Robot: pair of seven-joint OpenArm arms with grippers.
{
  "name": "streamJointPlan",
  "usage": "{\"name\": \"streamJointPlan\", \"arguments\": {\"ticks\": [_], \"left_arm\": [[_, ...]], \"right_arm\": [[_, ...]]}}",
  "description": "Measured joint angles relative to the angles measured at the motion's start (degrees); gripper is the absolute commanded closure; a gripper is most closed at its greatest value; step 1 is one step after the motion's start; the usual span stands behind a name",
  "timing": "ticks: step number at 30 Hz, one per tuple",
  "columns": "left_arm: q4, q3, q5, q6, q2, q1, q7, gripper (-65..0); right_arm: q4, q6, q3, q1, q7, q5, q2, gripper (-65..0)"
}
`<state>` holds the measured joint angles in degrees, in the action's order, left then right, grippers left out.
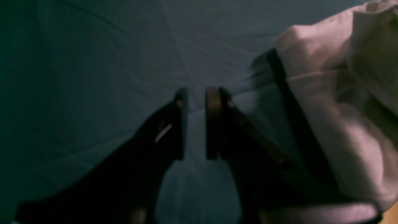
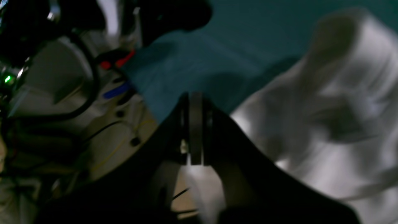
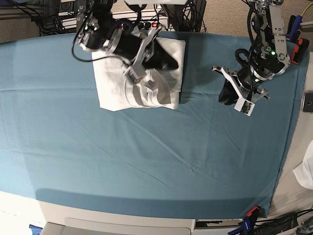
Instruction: Fold the T-shirt properly
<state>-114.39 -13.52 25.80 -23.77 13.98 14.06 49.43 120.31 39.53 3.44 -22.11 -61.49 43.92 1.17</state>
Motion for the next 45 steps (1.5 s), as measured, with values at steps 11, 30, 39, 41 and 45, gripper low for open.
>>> {"name": "streamJointPlan", "arguments": {"ticks": [11, 30, 39, 41, 45], "left_arm": [[0.00, 0.02, -4.50, 2.84, 0.02, 1.90, -0.17, -11.7], [0.02, 0.00, 13.16, 7.69, -1.62, 11.67, 5.01, -30.8], [0.02, 0.00, 21.79, 4.48, -5.77, 14.01, 8.44, -30.8], [0.02, 0.00, 22.10, 4.48, -6.12, 14.01, 8.44, -30.8], [0.02, 2.45, 22.03, 4.66, -6.16, 14.03, 8.41, -30.8]], "right_arm": [[0.00, 0.35, -27.67, 11.74, 1.77, -5.44, -0.07, 0.0], [-27.69, -3.58, -32.76, 24.13, -5.20, 2.51, -8.57, -24.6], [-37.16, -3.67, -24.76, 28.20, -8.98, 5.03, -11.50, -24.6], [-37.59, -3.67, -22.01, 28.48, -9.27, 4.90, -11.63, -24.6], [-37.73, -3.67, -16.50, 28.83, -9.20, 2.82, -11.63, -24.6]]}}
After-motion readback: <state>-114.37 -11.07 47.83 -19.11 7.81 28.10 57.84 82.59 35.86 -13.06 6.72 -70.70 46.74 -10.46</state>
